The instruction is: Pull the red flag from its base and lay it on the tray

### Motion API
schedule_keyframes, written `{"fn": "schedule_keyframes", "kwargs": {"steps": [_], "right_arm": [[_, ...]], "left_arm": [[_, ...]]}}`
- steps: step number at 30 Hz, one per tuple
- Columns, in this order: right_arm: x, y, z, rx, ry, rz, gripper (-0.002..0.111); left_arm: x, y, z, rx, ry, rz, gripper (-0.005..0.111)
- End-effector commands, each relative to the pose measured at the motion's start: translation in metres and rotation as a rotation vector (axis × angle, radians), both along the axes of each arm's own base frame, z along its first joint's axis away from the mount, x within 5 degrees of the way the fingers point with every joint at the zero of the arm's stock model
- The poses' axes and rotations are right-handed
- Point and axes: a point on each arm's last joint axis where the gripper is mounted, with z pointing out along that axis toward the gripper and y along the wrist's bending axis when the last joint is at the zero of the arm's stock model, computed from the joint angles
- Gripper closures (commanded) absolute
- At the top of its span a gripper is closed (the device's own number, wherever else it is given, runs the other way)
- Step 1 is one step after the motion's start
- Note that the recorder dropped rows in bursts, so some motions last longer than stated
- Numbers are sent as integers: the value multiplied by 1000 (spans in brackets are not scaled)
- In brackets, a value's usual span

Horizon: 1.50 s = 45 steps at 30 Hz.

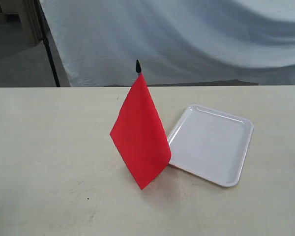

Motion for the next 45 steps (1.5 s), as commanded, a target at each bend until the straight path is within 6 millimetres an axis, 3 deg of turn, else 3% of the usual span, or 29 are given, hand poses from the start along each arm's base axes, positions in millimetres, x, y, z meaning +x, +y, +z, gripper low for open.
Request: {"fn": "schedule_keyframes", "kwargs": {"steps": [1, 21, 31, 34, 36, 38, 42, 45], "right_arm": [[0, 0, 0, -6, -9, -4, 109], [0, 0, 1, -7, -20, -4, 109], [-14, -2, 53, -47, -615, -37, 109], [-24, -2, 66, 101, -810, 14, 109], [-23, 1, 65, 279, -801, 107, 109], [-22, 5, 64, 331, -771, 163, 109], [-22, 16, 69, 153, -816, 256, 109], [-11, 19, 71, 118, -799, 285, 109]], "left_arm": [[0, 0, 0, -8, -3, -3, 105], [0, 0, 0, -8, -3, -3, 105], [0, 0, 0, -8, -3, -3, 105], [0, 0, 0, -8, -3, -3, 105], [0, 0, 0, -8, -3, -3, 105], [0, 0, 0, -8, -3, -3, 105], [0, 0, 0, -8, -3, -3, 105], [0, 0, 0, -8, -3, -3, 105]]}}
